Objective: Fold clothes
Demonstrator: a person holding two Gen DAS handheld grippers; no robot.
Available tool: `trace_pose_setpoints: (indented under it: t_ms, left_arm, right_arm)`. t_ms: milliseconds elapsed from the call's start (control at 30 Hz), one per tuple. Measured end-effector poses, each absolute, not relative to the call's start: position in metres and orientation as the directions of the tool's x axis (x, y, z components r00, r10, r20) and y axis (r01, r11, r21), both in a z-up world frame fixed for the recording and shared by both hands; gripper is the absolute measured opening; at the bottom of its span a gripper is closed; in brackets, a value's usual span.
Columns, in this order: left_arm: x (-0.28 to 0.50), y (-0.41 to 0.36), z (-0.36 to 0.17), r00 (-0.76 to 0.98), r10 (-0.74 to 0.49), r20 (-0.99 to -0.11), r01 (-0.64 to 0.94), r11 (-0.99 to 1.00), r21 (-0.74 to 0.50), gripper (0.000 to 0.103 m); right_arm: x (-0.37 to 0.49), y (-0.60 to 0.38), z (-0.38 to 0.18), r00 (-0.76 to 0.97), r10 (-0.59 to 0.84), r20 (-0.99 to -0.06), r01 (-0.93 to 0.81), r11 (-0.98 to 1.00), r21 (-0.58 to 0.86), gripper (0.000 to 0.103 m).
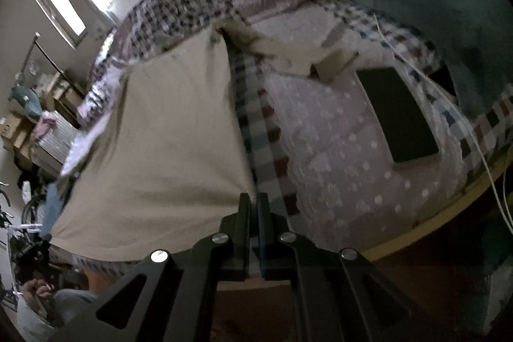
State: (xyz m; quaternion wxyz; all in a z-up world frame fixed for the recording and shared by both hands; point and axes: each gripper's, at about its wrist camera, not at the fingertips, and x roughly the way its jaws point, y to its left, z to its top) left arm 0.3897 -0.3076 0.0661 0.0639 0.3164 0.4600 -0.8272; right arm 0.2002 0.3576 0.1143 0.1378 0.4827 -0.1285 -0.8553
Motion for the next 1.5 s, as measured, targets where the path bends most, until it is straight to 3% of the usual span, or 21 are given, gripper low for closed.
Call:
trace_pose_setpoints:
  t_ms: [300,733,933,1000,1067,1167,1233,1333,1500]
  left_arm:
    - [0.386,-0.301,0.035,-0.723,0.147,-0.676,0.486,-0.588,-0.647,0.003]
    - [0.372,-0.298,0.021,-0.658,0.116,-0.744,0.547,-0.606,-0.578,0.003]
    - [0.370,-0.296,0.028,-0.657,0.074,-0.751,0.551,-0.632,-0.545,0.004]
    - [0.368,-0.294,0.034,-0.674,0.064,-0.736,0.531,-0.649,-0.544,0.007]
    - [0.366,-0.292,0.041,-0.692,0.055,-0.720,0.511,-0.667,-0.542,0.022]
    - [0.363,-0.289,0.051,-0.718,0.041,-0.695,0.481,-0.692,-0.538,0.044]
    - [0.361,-0.286,0.057,-0.734,0.033,-0.678,0.461,-0.709,-0.534,0.052]
    - [0.347,-0.277,0.069,-0.769,0.050,-0.638,0.397,-0.744,-0.537,0.061]
    - [0.310,-0.258,0.079,-0.798,0.124,-0.590,0.283,-0.787,-0.548,0.062]
  right_arm:
    - [0.190,0.342,0.065,-0.412,-0.278,-0.868,0.095,-0.960,0.263,0.002]
    - [0.180,0.334,0.045,-0.335,-0.212,-0.918,0.085,-0.977,0.195,0.005]
    - [0.179,0.355,0.049,-0.356,-0.168,-0.919,-0.010,-0.983,0.184,0.010]
    - [0.179,0.366,0.053,-0.384,-0.163,-0.909,-0.052,-0.979,0.197,0.020]
    - [0.179,0.377,0.058,-0.414,-0.159,-0.896,-0.089,-0.973,0.213,0.031]
    - [0.179,0.390,0.065,-0.474,-0.187,-0.860,-0.115,-0.956,0.271,0.032]
    - [0.178,0.393,0.069,-0.510,-0.196,-0.837,-0.128,-0.945,0.300,0.036]
    - [0.170,0.388,0.073,-0.547,-0.218,-0.808,-0.125,-0.933,0.336,0.039]
    - [0.158,0.376,0.082,-0.602,-0.258,-0.756,-0.072,-0.925,0.374,0.043]
